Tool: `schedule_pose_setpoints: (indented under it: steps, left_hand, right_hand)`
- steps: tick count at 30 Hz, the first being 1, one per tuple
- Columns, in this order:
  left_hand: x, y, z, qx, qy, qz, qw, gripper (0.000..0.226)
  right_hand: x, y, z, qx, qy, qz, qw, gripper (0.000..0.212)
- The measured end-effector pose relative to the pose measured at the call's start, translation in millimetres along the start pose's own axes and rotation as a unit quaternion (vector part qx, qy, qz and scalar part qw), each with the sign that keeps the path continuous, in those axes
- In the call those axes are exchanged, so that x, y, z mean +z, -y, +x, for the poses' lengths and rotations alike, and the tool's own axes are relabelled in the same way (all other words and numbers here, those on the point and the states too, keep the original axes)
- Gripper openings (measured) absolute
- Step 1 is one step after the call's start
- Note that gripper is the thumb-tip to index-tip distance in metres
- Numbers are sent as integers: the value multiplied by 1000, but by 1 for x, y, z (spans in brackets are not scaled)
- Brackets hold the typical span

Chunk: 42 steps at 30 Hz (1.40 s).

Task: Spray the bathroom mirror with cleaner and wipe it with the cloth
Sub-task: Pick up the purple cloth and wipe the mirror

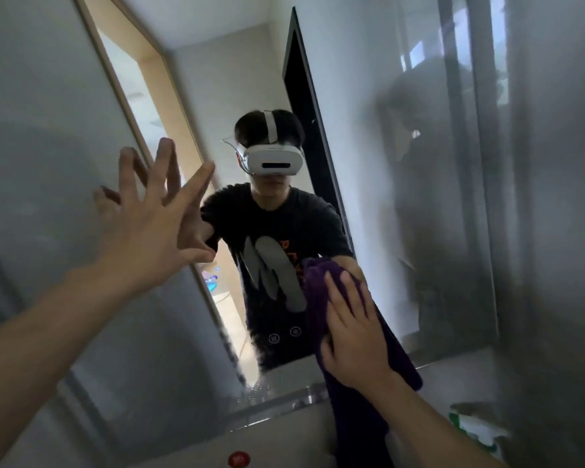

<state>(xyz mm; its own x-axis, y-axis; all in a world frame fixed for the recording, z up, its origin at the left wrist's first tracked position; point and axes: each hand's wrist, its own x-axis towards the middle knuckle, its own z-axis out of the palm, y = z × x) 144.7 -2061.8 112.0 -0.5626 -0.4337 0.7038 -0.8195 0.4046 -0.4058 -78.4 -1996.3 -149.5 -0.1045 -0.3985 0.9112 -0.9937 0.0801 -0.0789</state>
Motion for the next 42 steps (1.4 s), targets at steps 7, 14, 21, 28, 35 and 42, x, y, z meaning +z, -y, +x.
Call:
schedule_pose_setpoints:
  steps: [7, 14, 21, 28, 35, 42]
  left_hand:
    - [10, 7, 2, 10, 17, -12, 1000, 140]
    - [13, 7, 2, 9, 24, -33, 999, 135]
    - [12, 4, 3, 2, 45, -44, 998, 140]
    - [8, 6, 1, 1, 34, -33, 999, 137]
    - [12, 5, 3, 0, 23, -29, 999, 137]
    - [14, 7, 3, 7, 17, -36, 999, 138]
  right_hand:
    - [-17, 69, 89, 164, -42, 19, 985, 80]
    - [3, 116, 98, 21, -15, -23, 999, 85]
    - [53, 137, -1, -201, 106, -65, 972, 84]
    - [58, 74, -67, -364, 173, -151, 903, 85]
    - [37, -15, -65, -183, 51, -86, 978, 75]
    - [20, 3, 0, 36, -65, -9, 997, 70]
